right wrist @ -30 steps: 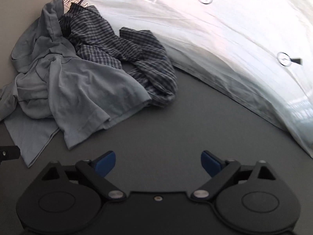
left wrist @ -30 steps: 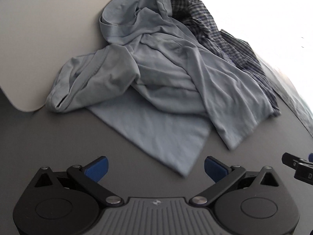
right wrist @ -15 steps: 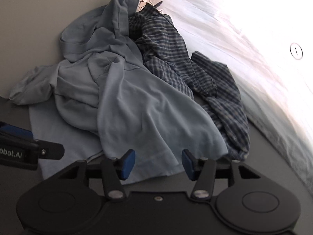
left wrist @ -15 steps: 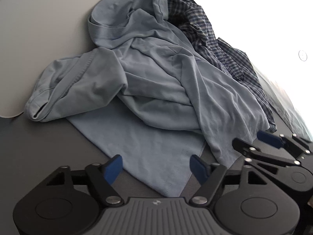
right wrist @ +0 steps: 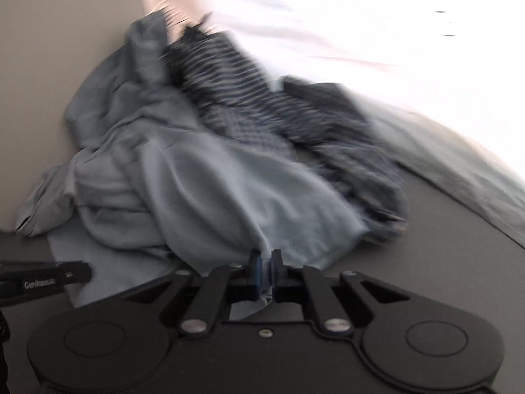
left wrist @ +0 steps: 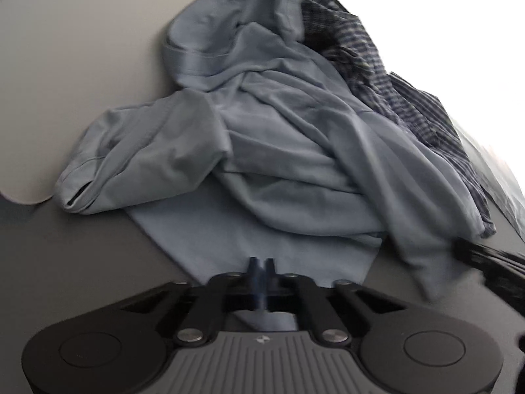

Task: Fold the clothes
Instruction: 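Grasp the light blue t-shirt with both grippers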

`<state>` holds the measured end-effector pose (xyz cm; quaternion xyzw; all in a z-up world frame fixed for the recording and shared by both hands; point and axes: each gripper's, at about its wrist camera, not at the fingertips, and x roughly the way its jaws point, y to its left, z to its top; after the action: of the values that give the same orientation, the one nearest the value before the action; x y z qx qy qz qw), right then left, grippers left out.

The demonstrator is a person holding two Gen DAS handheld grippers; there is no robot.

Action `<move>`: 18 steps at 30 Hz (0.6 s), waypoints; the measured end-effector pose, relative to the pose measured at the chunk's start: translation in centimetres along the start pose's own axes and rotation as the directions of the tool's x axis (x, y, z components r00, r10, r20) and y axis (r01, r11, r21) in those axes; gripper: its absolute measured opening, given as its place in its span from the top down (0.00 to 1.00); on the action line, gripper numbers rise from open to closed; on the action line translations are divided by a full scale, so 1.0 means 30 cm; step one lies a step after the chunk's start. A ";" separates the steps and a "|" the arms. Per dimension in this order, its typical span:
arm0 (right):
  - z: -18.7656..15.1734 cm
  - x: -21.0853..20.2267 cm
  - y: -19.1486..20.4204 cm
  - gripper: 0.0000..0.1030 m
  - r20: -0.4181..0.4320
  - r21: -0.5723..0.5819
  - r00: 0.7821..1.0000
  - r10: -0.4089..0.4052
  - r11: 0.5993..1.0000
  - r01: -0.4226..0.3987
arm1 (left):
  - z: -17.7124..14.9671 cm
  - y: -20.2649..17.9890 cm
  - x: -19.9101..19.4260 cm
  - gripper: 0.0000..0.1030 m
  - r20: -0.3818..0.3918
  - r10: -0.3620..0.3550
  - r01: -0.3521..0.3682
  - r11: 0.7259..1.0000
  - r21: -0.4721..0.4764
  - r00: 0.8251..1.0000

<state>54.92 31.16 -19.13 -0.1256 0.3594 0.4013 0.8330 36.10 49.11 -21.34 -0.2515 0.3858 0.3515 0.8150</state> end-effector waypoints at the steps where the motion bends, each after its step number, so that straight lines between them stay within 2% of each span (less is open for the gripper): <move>1: -0.010 -0.026 -0.010 0.95 0.004 0.014 1.000 -0.019 1.000 0.018 | -0.007 0.004 -0.006 1.00 -0.003 0.000 0.000 1.000 0.001 1.000; 6: -0.083 -0.194 -0.041 0.95 0.046 -0.031 0.985 -0.164 0.986 0.166 | -0.085 -0.018 -0.072 1.00 -0.042 -0.019 0.020 1.000 0.006 0.999; 10: -0.179 -0.348 -0.103 0.95 0.031 0.015 0.975 -0.221 0.975 0.220 | -0.194 -0.066 -0.185 1.00 -0.062 -0.057 0.058 0.998 0.028 0.996; 15: -0.353 -0.569 -0.147 0.95 0.014 0.054 0.956 -0.292 0.955 0.291 | -0.308 -0.099 -0.340 1.00 -0.067 -0.113 0.116 0.992 0.048 0.991; 18: -0.446 -0.694 -0.144 0.95 0.040 0.032 0.929 -0.367 0.930 0.366 | -0.372 -0.122 -0.441 1.00 -0.049 -0.127 0.130 0.988 0.081 0.991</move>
<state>42.79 9.66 -14.41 -0.1712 0.3154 0.2370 0.9028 27.84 34.19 -16.62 -0.2489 0.4010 0.2761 0.8373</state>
